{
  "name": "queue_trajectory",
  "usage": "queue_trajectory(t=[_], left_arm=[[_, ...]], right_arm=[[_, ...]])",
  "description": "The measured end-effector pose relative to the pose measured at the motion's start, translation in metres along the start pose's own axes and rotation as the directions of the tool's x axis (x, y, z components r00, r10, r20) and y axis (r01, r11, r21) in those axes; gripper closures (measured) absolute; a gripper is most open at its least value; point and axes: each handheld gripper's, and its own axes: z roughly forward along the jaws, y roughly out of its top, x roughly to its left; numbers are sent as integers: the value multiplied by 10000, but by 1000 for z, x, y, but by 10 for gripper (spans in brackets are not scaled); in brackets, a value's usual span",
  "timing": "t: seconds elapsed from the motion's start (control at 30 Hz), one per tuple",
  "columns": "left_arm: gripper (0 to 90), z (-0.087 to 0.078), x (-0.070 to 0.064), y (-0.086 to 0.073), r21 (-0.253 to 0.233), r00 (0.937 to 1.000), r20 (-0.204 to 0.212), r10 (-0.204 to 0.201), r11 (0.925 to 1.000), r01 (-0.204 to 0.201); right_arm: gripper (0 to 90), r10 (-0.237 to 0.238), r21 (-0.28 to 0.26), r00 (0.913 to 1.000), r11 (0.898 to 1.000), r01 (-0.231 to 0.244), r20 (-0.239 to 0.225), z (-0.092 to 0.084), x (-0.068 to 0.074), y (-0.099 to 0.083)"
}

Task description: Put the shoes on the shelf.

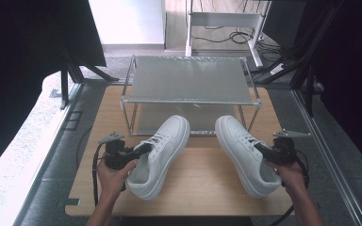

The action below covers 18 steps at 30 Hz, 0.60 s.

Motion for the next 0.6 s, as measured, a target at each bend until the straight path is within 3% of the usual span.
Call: queue_trajectory(t=[0.13,0.23,0.47,0.6], left_arm=[[841,-2,1,2,-244,9994,299,-184,9995,192],[842,-4,1,2,-315,9991,352,-215,9993,226],[842,-10,-4,9,-569,9953,924,-282,9978,335],[842,-13,-10,16,-732,9919,1260,-154,9970,248]], right_arm=[[875,278,-290,9981,9991,-294,-546,-3,3,1],[875,336,-414,9969,9985,-366,-705,-4,5,1],[875,445,-670,9923,9964,-525,-1157,-9,9,5],[875,579,-1002,9851,9922,-747,-1618,-15,13,9]])
